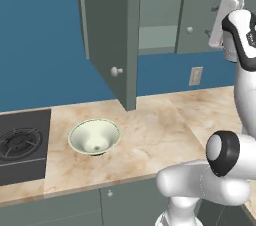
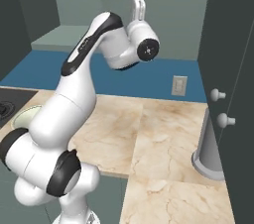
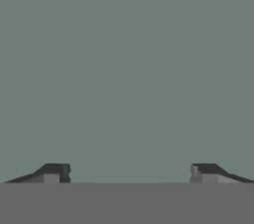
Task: Open the cabinet and move the ladle to the pot. Then close the cabinet.
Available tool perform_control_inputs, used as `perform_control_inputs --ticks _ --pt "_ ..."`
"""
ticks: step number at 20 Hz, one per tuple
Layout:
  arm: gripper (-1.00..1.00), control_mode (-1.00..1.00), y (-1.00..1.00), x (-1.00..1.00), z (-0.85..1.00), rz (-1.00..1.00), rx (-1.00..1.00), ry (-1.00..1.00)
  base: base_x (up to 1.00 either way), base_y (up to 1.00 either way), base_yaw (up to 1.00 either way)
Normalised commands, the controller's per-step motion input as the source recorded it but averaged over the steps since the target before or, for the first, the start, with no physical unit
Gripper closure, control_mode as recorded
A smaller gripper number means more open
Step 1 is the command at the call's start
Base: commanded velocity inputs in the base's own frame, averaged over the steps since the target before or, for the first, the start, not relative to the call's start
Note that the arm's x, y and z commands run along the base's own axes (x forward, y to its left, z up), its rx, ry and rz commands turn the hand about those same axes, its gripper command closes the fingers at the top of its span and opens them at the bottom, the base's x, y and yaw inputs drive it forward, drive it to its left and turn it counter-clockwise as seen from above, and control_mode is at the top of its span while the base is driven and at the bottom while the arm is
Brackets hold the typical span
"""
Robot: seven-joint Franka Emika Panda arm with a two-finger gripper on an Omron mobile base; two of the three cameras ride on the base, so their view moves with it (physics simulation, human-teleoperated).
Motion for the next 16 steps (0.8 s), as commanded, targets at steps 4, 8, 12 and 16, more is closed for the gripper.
perform_control_inputs --ticks 4,8,12,16 --pt "-1.00 -1.00 0.26 -0.02 0.16 -0.08 -0.02 -0.02 0.00 0.00 0.00" --pt "-1.00 -1.00 0.13 -0.35 0.51 0.00 -0.09 0.04 0.00 0.00 0.00" --pt "-1.00 -1.00 0.00 -0.76 0.40 0.00 -0.10 0.11 0.00 0.00 0.00" --pt "-1.00 -1.00 0.06 -0.99 0.25 0.00 -0.11 0.06 0.00 0.00 0.00"
